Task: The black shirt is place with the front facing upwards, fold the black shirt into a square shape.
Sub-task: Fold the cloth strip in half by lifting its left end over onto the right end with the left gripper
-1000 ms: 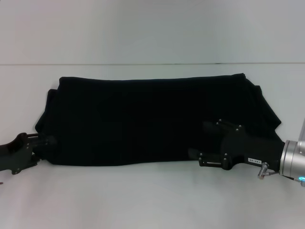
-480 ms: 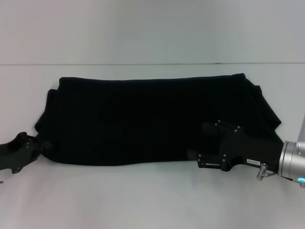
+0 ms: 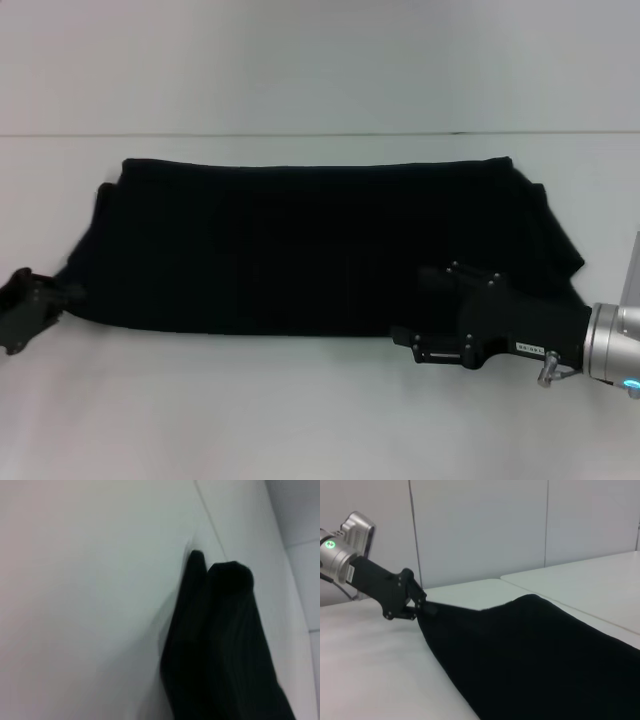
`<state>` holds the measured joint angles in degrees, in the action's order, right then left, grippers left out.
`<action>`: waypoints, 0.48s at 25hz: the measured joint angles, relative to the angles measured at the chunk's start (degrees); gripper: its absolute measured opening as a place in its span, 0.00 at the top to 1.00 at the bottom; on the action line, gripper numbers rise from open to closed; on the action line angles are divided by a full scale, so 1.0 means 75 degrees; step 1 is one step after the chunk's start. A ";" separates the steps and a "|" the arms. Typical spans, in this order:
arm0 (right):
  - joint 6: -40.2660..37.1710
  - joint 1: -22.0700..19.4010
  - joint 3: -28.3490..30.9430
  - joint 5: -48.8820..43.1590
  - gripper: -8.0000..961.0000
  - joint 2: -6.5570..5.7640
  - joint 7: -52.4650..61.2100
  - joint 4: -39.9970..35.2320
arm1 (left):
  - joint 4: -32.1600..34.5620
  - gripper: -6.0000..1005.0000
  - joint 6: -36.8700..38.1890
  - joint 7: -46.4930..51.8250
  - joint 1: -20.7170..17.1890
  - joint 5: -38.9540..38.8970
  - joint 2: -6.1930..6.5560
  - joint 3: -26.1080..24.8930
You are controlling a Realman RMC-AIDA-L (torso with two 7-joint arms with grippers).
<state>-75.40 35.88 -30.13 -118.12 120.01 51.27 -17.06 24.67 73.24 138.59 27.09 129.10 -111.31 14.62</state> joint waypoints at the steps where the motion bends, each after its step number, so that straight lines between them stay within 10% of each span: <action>1: 0.0000 -0.0005 -0.0006 0.0002 0.02 -0.0004 0.0002 -0.0013 | 0.0002 0.95 0.0016 -0.0044 -0.0019 -0.0003 0.0024 -0.0090; 12: -0.0014 -0.0119 0.0058 0.0045 0.02 -0.0039 0.0061 -0.0061 | 0.0582 0.95 0.0125 -0.0051 -0.0447 0.0014 0.0447 -0.0806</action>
<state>-75.51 34.98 -29.70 -117.79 119.72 51.72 -17.52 29.03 74.17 138.21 23.74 129.21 -107.96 8.58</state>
